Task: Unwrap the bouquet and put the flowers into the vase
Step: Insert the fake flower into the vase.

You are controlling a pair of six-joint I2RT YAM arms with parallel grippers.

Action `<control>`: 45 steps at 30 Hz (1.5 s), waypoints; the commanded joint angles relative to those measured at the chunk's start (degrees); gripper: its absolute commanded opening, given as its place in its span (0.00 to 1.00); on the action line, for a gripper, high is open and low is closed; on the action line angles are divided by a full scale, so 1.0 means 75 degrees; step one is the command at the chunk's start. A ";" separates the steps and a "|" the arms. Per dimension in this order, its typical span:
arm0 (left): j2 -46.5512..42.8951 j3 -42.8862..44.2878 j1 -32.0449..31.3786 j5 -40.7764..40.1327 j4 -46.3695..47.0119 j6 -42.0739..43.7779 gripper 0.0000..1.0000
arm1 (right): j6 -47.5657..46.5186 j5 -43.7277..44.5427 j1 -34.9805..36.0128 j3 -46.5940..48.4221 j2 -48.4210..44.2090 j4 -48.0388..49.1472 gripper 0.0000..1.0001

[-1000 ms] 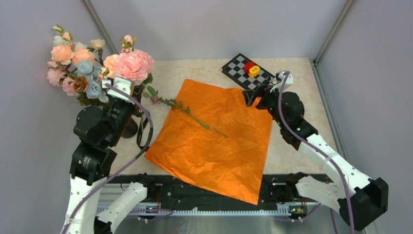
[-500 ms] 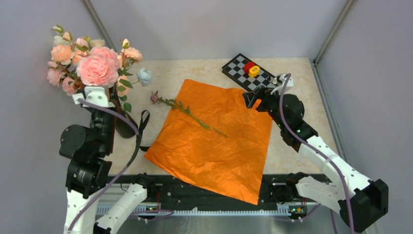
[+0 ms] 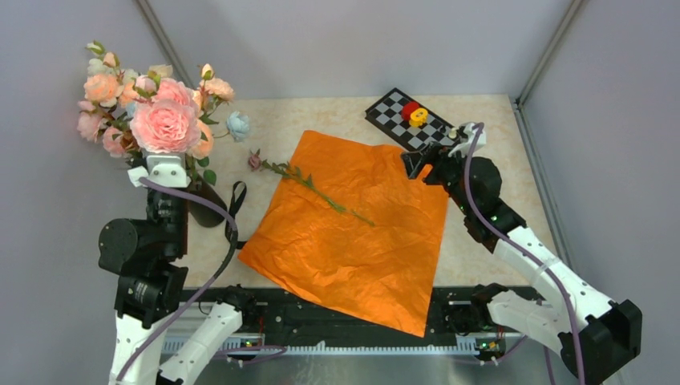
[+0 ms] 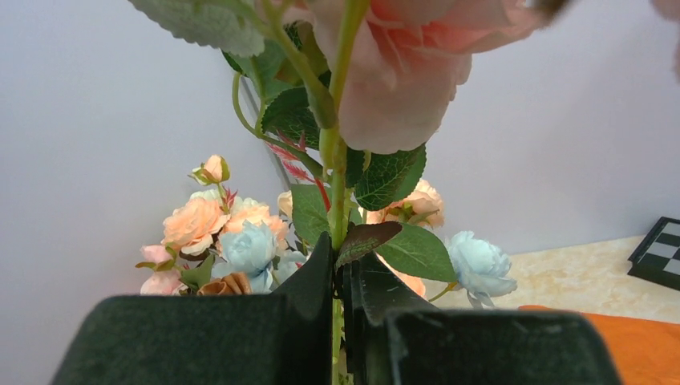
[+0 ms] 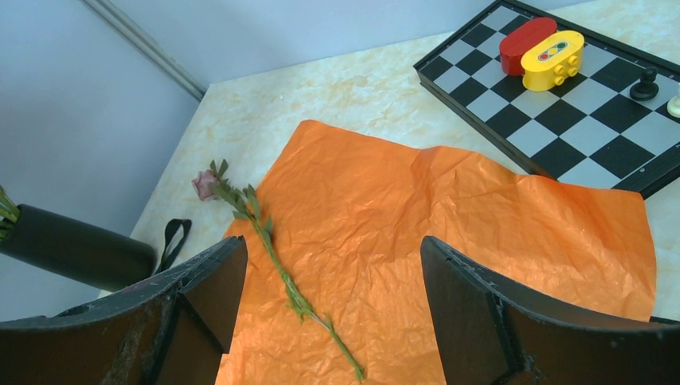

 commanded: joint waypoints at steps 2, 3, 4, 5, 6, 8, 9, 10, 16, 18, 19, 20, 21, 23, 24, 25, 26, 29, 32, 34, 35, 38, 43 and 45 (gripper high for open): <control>-0.0269 -0.0492 0.0012 0.0057 0.1030 0.0436 0.00 | 0.0084 -0.0077 -0.0135 -0.0005 -0.0202 0.0230 0.81; -0.0272 -0.0553 0.0011 0.0077 0.1060 0.0412 0.00 | 0.0096 -0.0095 -0.0136 -0.0006 -0.0203 0.0244 0.81; -0.0256 -0.0605 0.0012 0.0086 0.1093 0.0396 0.00 | 0.0113 -0.0111 -0.0137 -0.0016 -0.0198 0.0264 0.81; -0.0240 -0.0672 0.0012 0.0096 0.1122 0.0379 0.00 | 0.0114 -0.0130 -0.0137 -0.0017 -0.0200 0.0279 0.81; -0.0200 -0.0721 0.0011 0.0106 0.1162 0.0383 0.00 | 0.0125 -0.0150 -0.0137 -0.0028 -0.0194 0.0291 0.81; -0.0151 -0.0790 0.0011 0.0117 0.1231 0.0381 0.00 | 0.0142 -0.0185 -0.0142 -0.0029 -0.0202 0.0308 0.80; -0.0131 -0.0803 0.0011 0.0127 0.1268 0.0371 0.00 | 0.0141 -0.0204 -0.0137 -0.0029 -0.0197 0.0313 0.80; -0.0110 -0.0835 0.0017 0.0143 0.1322 0.0369 0.00 | 0.0154 -0.0202 -0.0137 -0.0039 -0.0203 0.0307 0.80; 0.0034 -0.0835 0.0012 0.0255 0.1672 0.0475 0.00 | 0.0172 -0.0255 -0.0148 -0.0074 -0.0202 0.0346 0.80; 0.0103 -0.0812 0.0012 0.0217 0.1737 0.0599 0.00 | 0.0179 -0.0294 -0.0148 -0.0076 -0.0192 0.0349 0.80; 0.0130 -0.0814 0.0017 0.0204 0.1772 0.0635 0.00 | 0.0184 -0.0298 -0.0148 -0.0077 -0.0189 0.0343 0.80; 0.0128 -0.0825 0.0016 0.0200 0.1817 0.0641 0.00 | 0.0189 -0.0306 -0.0148 -0.0076 -0.0181 0.0349 0.80; 0.0132 -0.0834 0.0017 0.0215 0.1839 0.0641 0.00 | 0.0184 -0.0307 -0.0148 -0.0087 -0.0190 0.0343 0.80; 0.0146 -0.0870 0.0014 0.0234 0.1842 0.0617 0.00 | 0.0201 -0.0307 -0.0148 -0.0105 -0.0185 0.0348 0.80; 0.0141 -0.0926 0.0011 0.0215 0.1858 0.0627 0.00 | 0.0210 -0.0313 -0.0148 -0.0110 -0.0189 0.0359 0.80; 0.0130 -0.0966 0.0011 0.0172 0.1890 0.0635 0.00 | 0.0214 -0.0329 -0.0148 -0.0120 -0.0190 0.0366 0.80; 0.0126 -0.1051 0.0012 0.0139 0.1924 0.0642 0.00 | 0.0225 -0.0338 -0.0148 -0.0122 -0.0191 0.0384 0.80; 0.0061 -0.1244 0.0018 0.0064 0.2069 0.0700 0.00 | 0.0229 -0.0376 -0.0148 -0.0134 -0.0180 0.0439 0.80; 0.0032 -0.1403 0.0011 -0.0044 0.2224 0.0776 0.00 | 0.0236 -0.0428 -0.0148 -0.0124 -0.0140 0.0473 0.80; 0.0014 -0.1494 0.0012 -0.0070 0.2321 0.0811 0.00 | 0.0239 -0.0463 -0.0148 -0.0128 -0.0116 0.0502 0.80; 0.0015 -0.1531 0.0015 -0.0077 0.2372 0.0831 0.00 | 0.0246 -0.0479 -0.0148 -0.0123 -0.0105 0.0516 0.80; 0.0032 -0.1572 0.0023 -0.0131 0.2422 0.0923 0.00 | 0.0250 -0.0522 -0.0148 -0.0112 -0.0059 0.0541 0.80; 0.0027 -0.1724 0.0023 -0.0272 0.2489 0.0977 0.00 | 0.0272 -0.0551 -0.0148 -0.0088 0.0006 0.0574 0.80; -0.0026 -0.1855 0.0023 -0.0359 0.2563 0.0947 0.00 | 0.0269 -0.0567 -0.0154 -0.0088 0.0042 0.0585 0.80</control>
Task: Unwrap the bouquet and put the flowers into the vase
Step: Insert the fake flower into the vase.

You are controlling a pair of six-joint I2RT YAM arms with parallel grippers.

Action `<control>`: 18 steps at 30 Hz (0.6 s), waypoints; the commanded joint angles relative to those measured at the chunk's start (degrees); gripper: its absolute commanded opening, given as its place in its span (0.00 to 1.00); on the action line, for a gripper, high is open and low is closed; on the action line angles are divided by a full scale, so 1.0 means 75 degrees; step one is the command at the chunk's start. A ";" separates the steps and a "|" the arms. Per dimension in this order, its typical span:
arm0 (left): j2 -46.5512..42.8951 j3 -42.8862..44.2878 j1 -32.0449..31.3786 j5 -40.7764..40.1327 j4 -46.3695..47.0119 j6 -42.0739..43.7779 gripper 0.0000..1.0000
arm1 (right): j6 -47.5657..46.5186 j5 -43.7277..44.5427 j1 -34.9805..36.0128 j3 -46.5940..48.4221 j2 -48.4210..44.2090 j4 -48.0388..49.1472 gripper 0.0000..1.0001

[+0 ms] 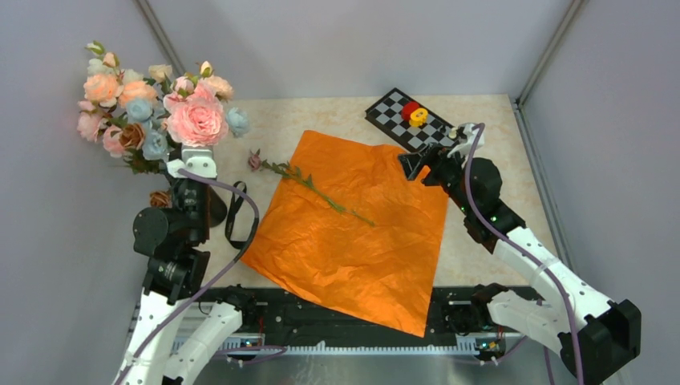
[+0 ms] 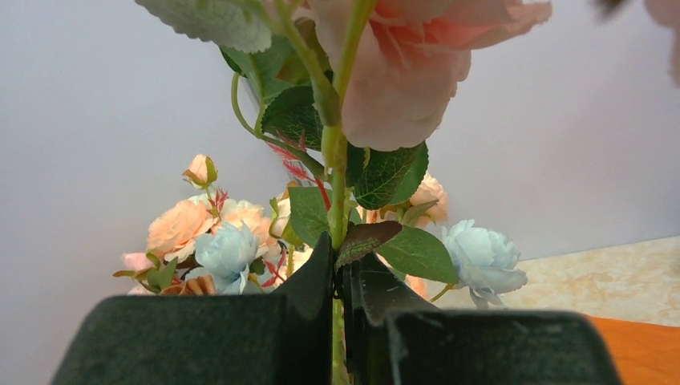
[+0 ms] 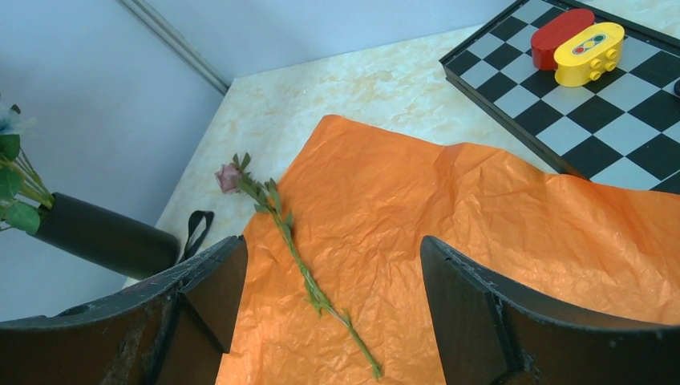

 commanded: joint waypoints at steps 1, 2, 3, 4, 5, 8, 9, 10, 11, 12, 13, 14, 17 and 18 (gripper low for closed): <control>-0.0142 -0.0295 0.0023 -0.0305 0.0614 0.0063 0.00 | 0.0069 -0.0117 -0.0099 0.0032 0.0079 0.0389 0.80; -0.0176 -0.0374 0.0023 -0.0350 0.0673 0.0060 0.00 | 0.0068 -0.0119 -0.0099 0.0043 0.0099 0.0384 0.80; -0.0204 -0.0447 0.0023 -0.0388 0.0715 0.0044 0.00 | 0.0050 -0.0137 -0.0099 0.0054 0.0130 0.0379 0.80; -0.0230 -0.0518 0.0030 -0.0422 0.0751 0.0032 0.00 | 0.0055 -0.0151 -0.0099 0.0066 0.0147 0.0378 0.80; -0.0243 -0.0578 0.0034 -0.0457 0.0792 0.0018 0.00 | 0.0057 -0.0161 -0.0099 0.0078 0.0159 0.0378 0.80; -0.0294 -0.0715 0.0040 -0.0578 0.0836 0.0019 0.00 | 0.0064 -0.0187 -0.0099 0.0085 0.0201 0.0384 0.80; -0.0311 -0.0756 0.0037 -0.0610 0.0840 0.0030 0.00 | 0.0079 -0.0188 -0.0097 0.0085 0.0217 0.0399 0.80; -0.0325 -0.0798 0.0035 -0.0649 0.0855 0.0037 0.00 | 0.0097 -0.0195 -0.0099 0.0074 0.0227 0.0410 0.80; -0.0330 -0.0828 0.0034 -0.0705 0.0851 0.0046 0.00 | 0.0109 -0.0205 -0.0100 0.0064 0.0238 0.0423 0.80; -0.0338 -0.0876 0.0040 -0.0763 0.0858 0.0048 0.00 | 0.0117 -0.0224 -0.0102 0.0062 0.0250 0.0441 0.80; -0.0349 -0.0921 0.0041 -0.0833 0.0876 0.0060 0.00 | 0.0132 -0.0234 -0.0099 0.0051 0.0256 0.0447 0.80; -0.0380 -0.0991 0.0051 -0.0917 0.0957 0.0088 0.00 | 0.0136 -0.0246 -0.0099 0.0050 0.0267 0.0458 0.80; -0.0445 -0.1236 0.0050 -0.0994 0.1177 0.0089 0.00 | 0.0137 -0.0260 -0.0099 0.0049 0.0290 0.0472 0.80; -0.0450 -0.1288 0.0046 -0.0990 0.1174 0.0043 0.00 | 0.0136 -0.0276 -0.0099 0.0049 0.0300 0.0478 0.80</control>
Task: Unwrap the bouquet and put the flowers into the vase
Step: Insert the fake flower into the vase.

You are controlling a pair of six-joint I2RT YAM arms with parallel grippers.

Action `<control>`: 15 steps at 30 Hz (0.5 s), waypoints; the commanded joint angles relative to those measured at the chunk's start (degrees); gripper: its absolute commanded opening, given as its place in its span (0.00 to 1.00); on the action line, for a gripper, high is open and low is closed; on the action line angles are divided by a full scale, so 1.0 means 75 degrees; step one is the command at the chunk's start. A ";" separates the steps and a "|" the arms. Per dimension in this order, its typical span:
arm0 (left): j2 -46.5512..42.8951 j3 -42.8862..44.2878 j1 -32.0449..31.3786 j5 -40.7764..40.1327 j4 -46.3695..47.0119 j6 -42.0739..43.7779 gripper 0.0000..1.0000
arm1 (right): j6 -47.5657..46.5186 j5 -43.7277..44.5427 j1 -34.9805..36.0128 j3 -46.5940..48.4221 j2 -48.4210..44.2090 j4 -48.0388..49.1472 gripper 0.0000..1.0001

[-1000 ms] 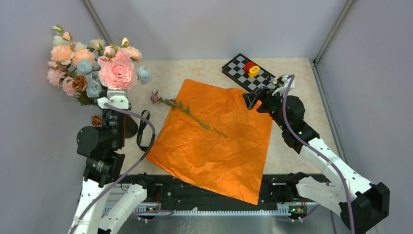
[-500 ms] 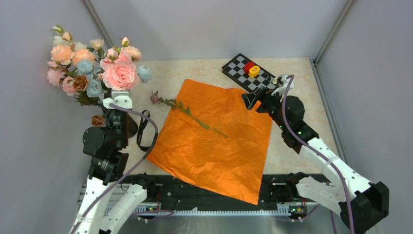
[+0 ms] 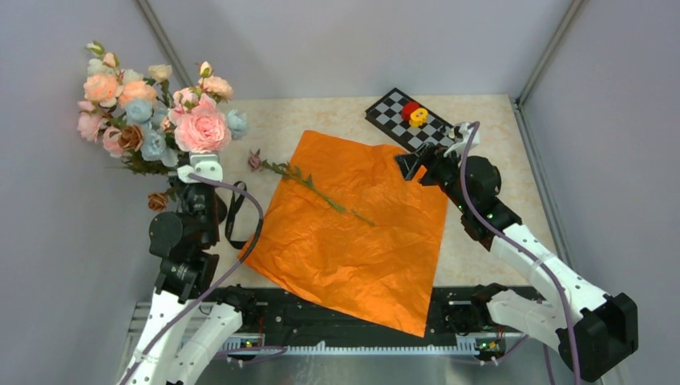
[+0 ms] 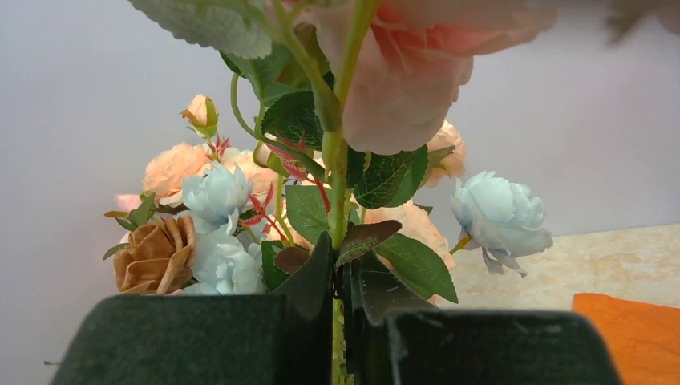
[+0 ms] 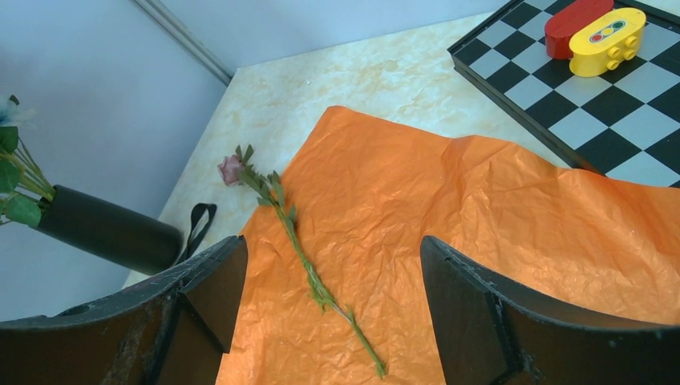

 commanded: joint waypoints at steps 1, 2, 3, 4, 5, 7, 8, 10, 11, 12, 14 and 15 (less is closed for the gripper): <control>-0.0114 -0.0232 0.0055 -0.0296 0.0532 0.0007 0.00 | 0.0066 -0.0102 -0.0096 0.0049 0.0042 0.0318 0.80; -0.0116 -0.0289 0.0055 -0.0341 0.0564 -0.0023 0.00 | 0.0066 -0.0116 -0.0096 0.0049 0.0044 0.0316 0.80; -0.0126 -0.0337 0.0056 -0.0382 0.0602 -0.0054 0.00 | 0.0075 -0.0115 -0.0097 0.0049 0.0044 0.0314 0.80; -0.0149 -0.0378 0.0055 -0.0398 0.0633 -0.0103 0.00 | 0.0073 -0.0114 -0.0097 0.0049 0.0041 0.0314 0.80; -0.0167 -0.0421 0.0055 -0.0411 0.0672 -0.0154 0.00 | 0.0076 -0.0120 -0.0096 0.0039 0.0041 0.0314 0.80; -0.0194 -0.0519 0.0064 -0.0496 0.0754 -0.0256 0.00 | 0.0081 -0.0119 -0.0096 0.0038 0.0045 0.0314 0.80; -0.0208 -0.0566 0.0062 -0.0545 0.0800 -0.0301 0.00 | 0.0073 -0.0128 -0.0099 0.0038 0.0042 0.0314 0.80; -0.0239 -0.0641 0.0068 -0.0581 0.0805 -0.0402 0.00 | 0.0070 -0.0126 -0.0097 0.0038 0.0048 0.0314 0.80; -0.0256 -0.0668 0.0067 -0.0576 0.0776 -0.0491 0.00 | 0.0080 -0.0135 -0.0096 0.0027 0.0042 0.0314 0.80; -0.0283 -0.0692 0.0069 -0.0574 0.0743 -0.0566 0.00 | 0.0084 -0.0138 -0.0096 0.0026 0.0050 0.0316 0.80; -0.0338 -0.0748 0.0067 -0.0587 0.0706 -0.0672 0.00 | 0.0087 -0.0128 -0.0096 0.0026 0.0044 0.0314 0.80; -0.0368 -0.0784 0.0067 -0.0607 0.0708 -0.0712 0.00 | 0.0101 -0.0140 -0.0099 0.0016 0.0041 0.0326 0.80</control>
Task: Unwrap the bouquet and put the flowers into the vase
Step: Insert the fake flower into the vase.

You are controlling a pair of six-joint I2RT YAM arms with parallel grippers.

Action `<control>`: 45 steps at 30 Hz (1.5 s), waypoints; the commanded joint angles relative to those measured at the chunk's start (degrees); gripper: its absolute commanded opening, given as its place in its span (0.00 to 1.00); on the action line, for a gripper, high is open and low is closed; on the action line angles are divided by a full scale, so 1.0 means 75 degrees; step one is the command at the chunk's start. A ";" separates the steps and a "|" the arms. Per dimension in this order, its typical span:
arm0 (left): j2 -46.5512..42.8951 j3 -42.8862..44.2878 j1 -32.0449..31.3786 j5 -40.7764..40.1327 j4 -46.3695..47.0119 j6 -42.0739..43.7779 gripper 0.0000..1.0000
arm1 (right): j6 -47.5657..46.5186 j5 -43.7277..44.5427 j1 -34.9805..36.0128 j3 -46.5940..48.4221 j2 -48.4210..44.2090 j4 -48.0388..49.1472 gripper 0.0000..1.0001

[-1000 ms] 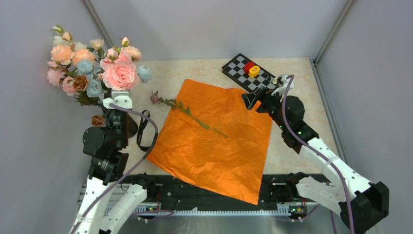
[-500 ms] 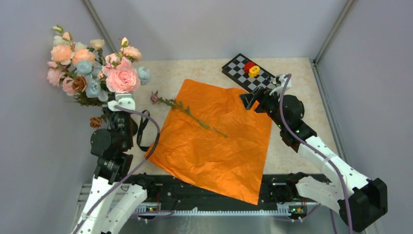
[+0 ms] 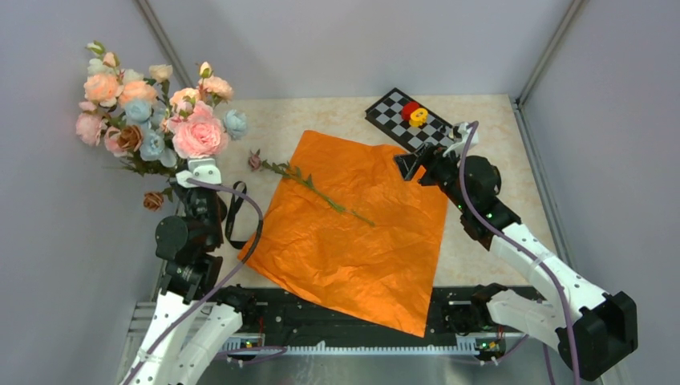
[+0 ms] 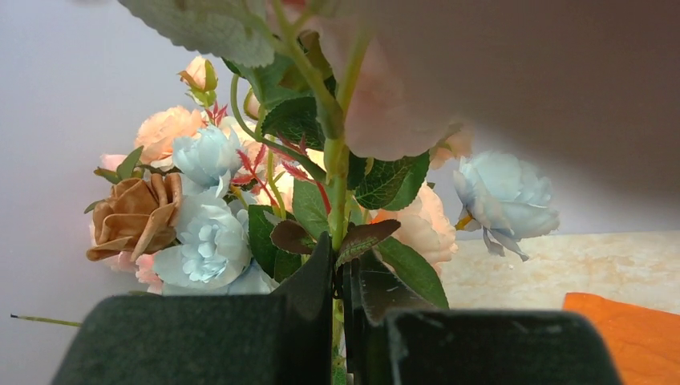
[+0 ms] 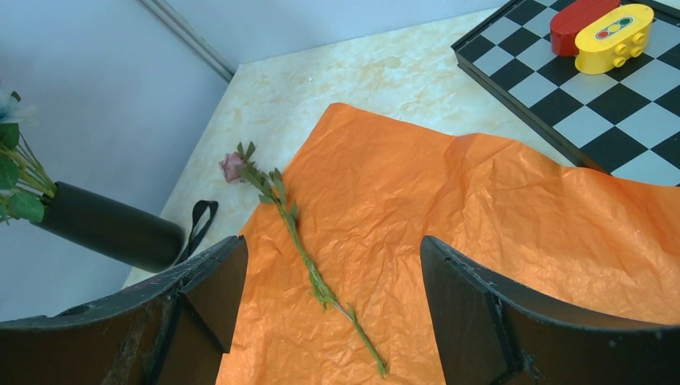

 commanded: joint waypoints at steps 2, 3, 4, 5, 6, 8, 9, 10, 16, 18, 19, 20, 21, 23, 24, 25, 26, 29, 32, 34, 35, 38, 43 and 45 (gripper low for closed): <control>-0.0221 -0.0196 0.0049 -0.0251 0.0291 -0.0464 0.00 | 0.0088 -0.0070 -0.0104 0.0011 0.0008 0.0306 0.80; -0.0241 -0.0237 0.0054 -0.0261 0.0291 -0.0482 0.00 | 0.0094 -0.0074 -0.0097 0.0011 0.0001 0.0308 0.80; -0.0253 -0.0255 0.0047 -0.0281 0.0291 -0.0511 0.00 | 0.0103 -0.0080 -0.0102 0.0014 0.0012 0.0317 0.80; -0.0251 -0.0276 0.0049 -0.0300 0.0291 -0.0535 0.00 | 0.0109 -0.0097 -0.0097 0.0014 0.0012 0.0323 0.80; -0.0260 -0.0289 0.0048 -0.0327 0.0309 -0.0559 0.00 | 0.0124 -0.0106 -0.0099 0.0014 0.0024 0.0329 0.80; -0.0268 -0.0362 0.0053 -0.0394 0.0370 -0.0585 0.00 | 0.0139 -0.0134 -0.0097 0.0026 0.0038 0.0354 0.80; -0.0285 -0.0414 0.0047 -0.0431 0.0393 -0.0604 0.00 | 0.0137 -0.0134 -0.0103 0.0026 0.0052 0.0365 0.80; -0.0305 -0.0463 0.0049 -0.0475 0.0431 -0.0624 0.00 | 0.0152 -0.0140 -0.0098 0.0036 0.0058 0.0373 0.80; -0.0388 -0.0705 0.0048 -0.0657 0.0614 -0.0698 0.00 | 0.0166 -0.0141 -0.0107 0.0066 0.0117 0.0393 0.80; -0.0401 -0.0763 0.0046 -0.0785 0.0693 -0.0674 0.00 | 0.0166 -0.0140 -0.0099 0.0073 0.0136 0.0385 0.80; -0.0406 -0.0816 0.0048 -0.0837 0.0719 -0.0670 0.00 | 0.0166 -0.0141 -0.0106 0.0073 0.0133 0.0390 0.80; -0.0433 -0.0854 0.0052 -0.0870 0.0723 -0.0675 0.00 | 0.0163 -0.0141 -0.0103 0.0073 0.0131 0.0396 0.80; -0.0463 -0.0899 0.0047 -0.0876 0.0710 -0.0706 0.00 | 0.0157 -0.0141 -0.0098 0.0073 0.0132 0.0402 0.80; -0.0537 -0.0985 0.0051 -0.0915 0.0687 -0.0760 0.00 | 0.0177 -0.0137 -0.0101 0.0073 0.0145 0.0402 0.80; -0.0553 -0.1009 0.0047 -0.0928 0.0682 -0.0787 0.00 | 0.0178 -0.0141 -0.0107 0.0073 0.0155 0.0408 0.80; -0.0573 -0.1047 0.0046 -0.0937 0.0654 -0.0808 0.00 | 0.0178 -0.0150 -0.0100 0.0073 0.0162 0.0407 0.80; -0.0585 -0.1072 0.0049 -0.0955 0.0629 -0.0852 0.00 | 0.0178 -0.0145 -0.0104 0.0083 0.0174 0.0409 0.80; -0.0618 -0.1068 0.0046 -0.0959 0.0478 -0.0977 0.00 | 0.0178 -0.0334 -0.0107 0.0085 0.0189 0.0414 0.80; -0.0654 -0.1098 0.0052 -0.0958 0.0379 -0.1078 0.00 | 0.0190 -0.0345 -0.0105 0.0073 0.0185 0.0426 0.80; -0.0681 -0.1130 0.0046 -0.1007 0.0368 -0.1126 0.00 | 0.0190 -0.0362 -0.0102 0.0073 0.0202 0.0426 0.80; -0.0688 -0.1179 0.0049 -0.1038 0.0373 -0.1150 0.00 | 0.0187 -0.0380 -0.0101 0.0073 0.0200 0.0426 0.80; -0.0760 -0.1256 0.0048 -0.1123 0.0327 -0.1483 0.00 | 0.0190 -0.0412 -0.0101 0.0073 0.0232 0.0449 0.80; -0.0868 -0.1337 0.0057 -0.1144 0.0167 -0.1697 0.00 | 0.0207 -0.0480 -0.0096 0.0061 0.0261 0.0496 0.80; -0.0910 -0.1392 0.0046 -0.1208 0.0043 -0.1736 0.00 | 0.0200 -0.0489 -0.0107 0.0061 0.0260 0.0495 0.80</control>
